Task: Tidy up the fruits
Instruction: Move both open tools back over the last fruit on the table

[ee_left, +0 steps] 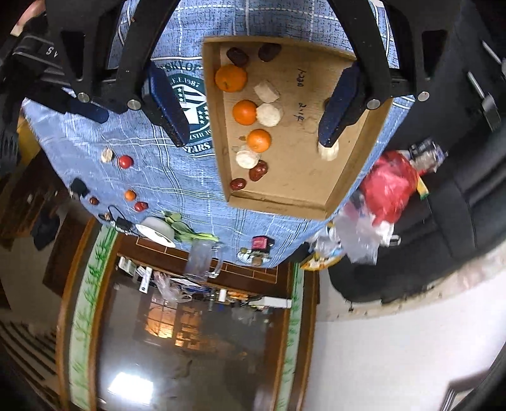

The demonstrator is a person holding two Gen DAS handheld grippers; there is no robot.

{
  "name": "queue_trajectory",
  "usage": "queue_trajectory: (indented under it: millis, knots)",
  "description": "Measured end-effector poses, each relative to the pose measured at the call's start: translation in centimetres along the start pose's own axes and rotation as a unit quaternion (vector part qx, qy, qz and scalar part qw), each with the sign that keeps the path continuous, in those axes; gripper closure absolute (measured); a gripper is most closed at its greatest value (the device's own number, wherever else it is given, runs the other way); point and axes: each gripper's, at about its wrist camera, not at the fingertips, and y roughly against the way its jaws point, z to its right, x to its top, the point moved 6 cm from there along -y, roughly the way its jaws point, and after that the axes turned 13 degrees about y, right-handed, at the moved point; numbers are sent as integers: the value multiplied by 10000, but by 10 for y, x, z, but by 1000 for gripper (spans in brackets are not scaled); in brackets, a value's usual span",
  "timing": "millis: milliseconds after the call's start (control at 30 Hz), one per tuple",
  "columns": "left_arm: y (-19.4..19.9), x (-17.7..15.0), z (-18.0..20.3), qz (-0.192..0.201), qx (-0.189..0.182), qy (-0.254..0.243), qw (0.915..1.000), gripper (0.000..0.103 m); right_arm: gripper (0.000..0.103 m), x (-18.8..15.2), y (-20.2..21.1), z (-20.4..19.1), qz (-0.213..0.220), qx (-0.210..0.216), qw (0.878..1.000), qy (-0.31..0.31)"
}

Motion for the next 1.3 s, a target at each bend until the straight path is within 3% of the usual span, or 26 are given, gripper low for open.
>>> queue_trajectory:
  millis: [200,500,1300]
  knots:
    - [13,-9,29,137,111,-494,9986,20,35,-7,20,11,147,-79,9997,-155]
    - [9,-25,57,-10,118,-885,9960,20,33,-17,35,31,282,-147,9987,-403]
    - [-63,-62,71,-801,364,-1205,9888,20,32,-53,-2,97,-166,-124,9918,-1258]
